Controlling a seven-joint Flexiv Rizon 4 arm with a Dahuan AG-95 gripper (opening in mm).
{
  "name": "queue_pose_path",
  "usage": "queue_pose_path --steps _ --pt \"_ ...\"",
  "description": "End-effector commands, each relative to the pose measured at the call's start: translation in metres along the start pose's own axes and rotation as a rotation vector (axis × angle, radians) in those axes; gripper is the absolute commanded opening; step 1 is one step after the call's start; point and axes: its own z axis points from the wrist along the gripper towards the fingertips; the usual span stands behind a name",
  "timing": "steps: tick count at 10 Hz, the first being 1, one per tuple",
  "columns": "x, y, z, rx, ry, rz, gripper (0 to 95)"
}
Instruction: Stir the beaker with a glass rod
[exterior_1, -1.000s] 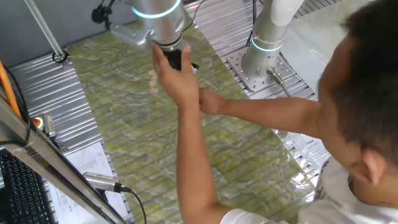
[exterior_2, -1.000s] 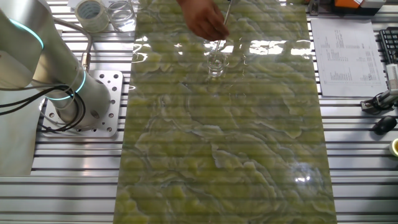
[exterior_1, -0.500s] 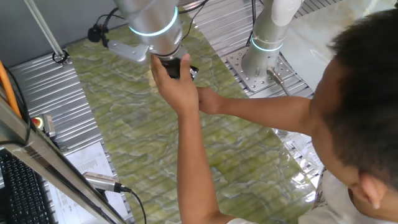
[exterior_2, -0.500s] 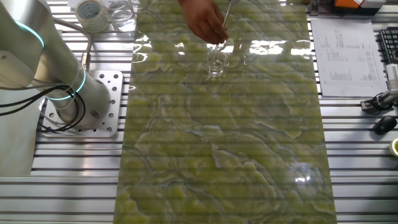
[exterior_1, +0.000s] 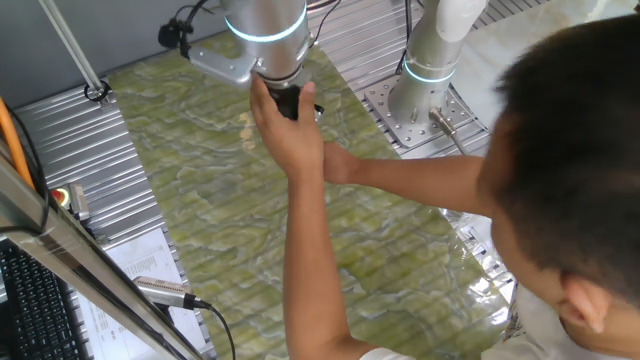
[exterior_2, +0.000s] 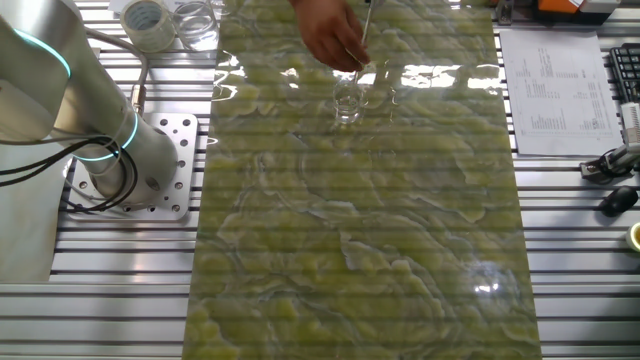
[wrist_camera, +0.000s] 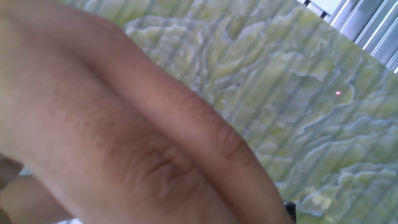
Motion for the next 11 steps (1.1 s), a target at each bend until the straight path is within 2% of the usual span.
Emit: queue_pose_path --steps 1,6,11 --pt "-0.0012 0.0006 -0.0006 -0.025 0.044 0.0 0.0" --pt "-0.0019 0.0009 0.0003 0.015 0.062 -0.028 0.0" --pt "-0.0019 0.0009 0.0004 0.026 0.025 -0.035 0.0"
